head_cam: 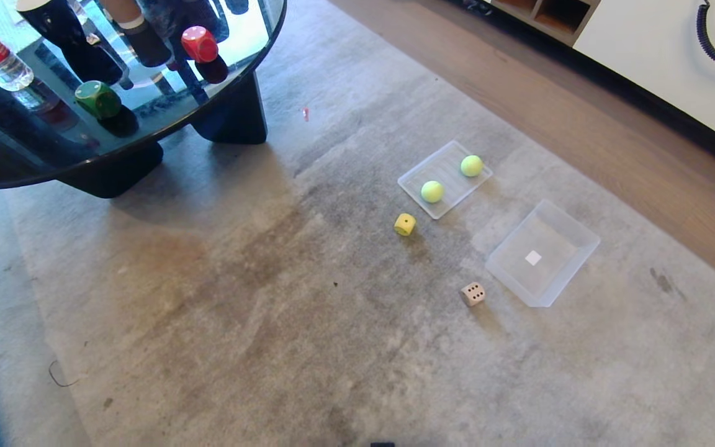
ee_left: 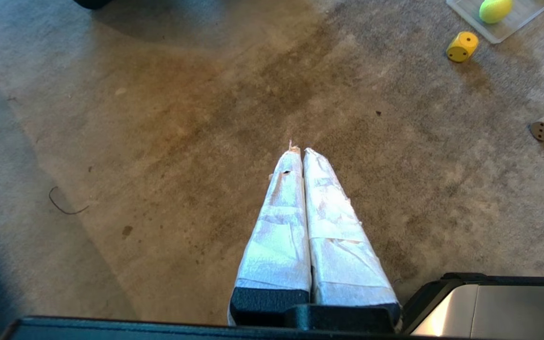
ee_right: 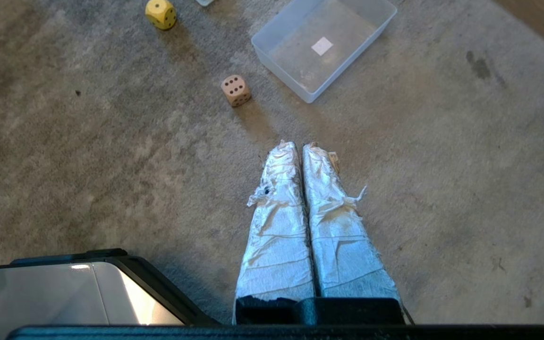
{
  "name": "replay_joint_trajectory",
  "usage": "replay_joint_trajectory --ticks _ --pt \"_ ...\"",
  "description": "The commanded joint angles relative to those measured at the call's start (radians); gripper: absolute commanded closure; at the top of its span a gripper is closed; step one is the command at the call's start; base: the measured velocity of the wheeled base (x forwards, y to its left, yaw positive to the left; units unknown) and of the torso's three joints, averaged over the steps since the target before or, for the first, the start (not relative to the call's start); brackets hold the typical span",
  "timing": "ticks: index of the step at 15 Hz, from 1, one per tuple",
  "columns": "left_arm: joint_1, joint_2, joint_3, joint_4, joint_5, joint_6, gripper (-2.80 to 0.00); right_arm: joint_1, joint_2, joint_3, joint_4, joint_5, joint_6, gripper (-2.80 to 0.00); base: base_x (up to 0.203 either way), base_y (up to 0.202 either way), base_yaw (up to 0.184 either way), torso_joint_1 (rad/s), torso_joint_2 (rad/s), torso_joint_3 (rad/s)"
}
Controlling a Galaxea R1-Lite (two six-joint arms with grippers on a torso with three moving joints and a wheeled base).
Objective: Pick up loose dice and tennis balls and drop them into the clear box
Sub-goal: Find toys out of the box
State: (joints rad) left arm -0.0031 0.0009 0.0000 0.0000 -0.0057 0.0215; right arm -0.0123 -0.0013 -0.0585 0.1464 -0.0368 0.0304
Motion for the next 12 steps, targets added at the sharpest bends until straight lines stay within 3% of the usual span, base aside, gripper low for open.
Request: replay_joint_trajectory --ticks 1,12 --pt "0.0 0.001 0.0 0.0 0.0 0.0 0.0 0.0 0.0 0.0 0.001 0.0 0.0 0.0 0.0 0.0 0.0 0.005 0.0 -0.2" --pt "0.0 0.001 0.0 0.0 0.0 0.0 0.0 0.0 0.0 0.0 0.001 0.0 0.0 0.0 0.0 0.0 0.0 0.003 0.0 -0.197"
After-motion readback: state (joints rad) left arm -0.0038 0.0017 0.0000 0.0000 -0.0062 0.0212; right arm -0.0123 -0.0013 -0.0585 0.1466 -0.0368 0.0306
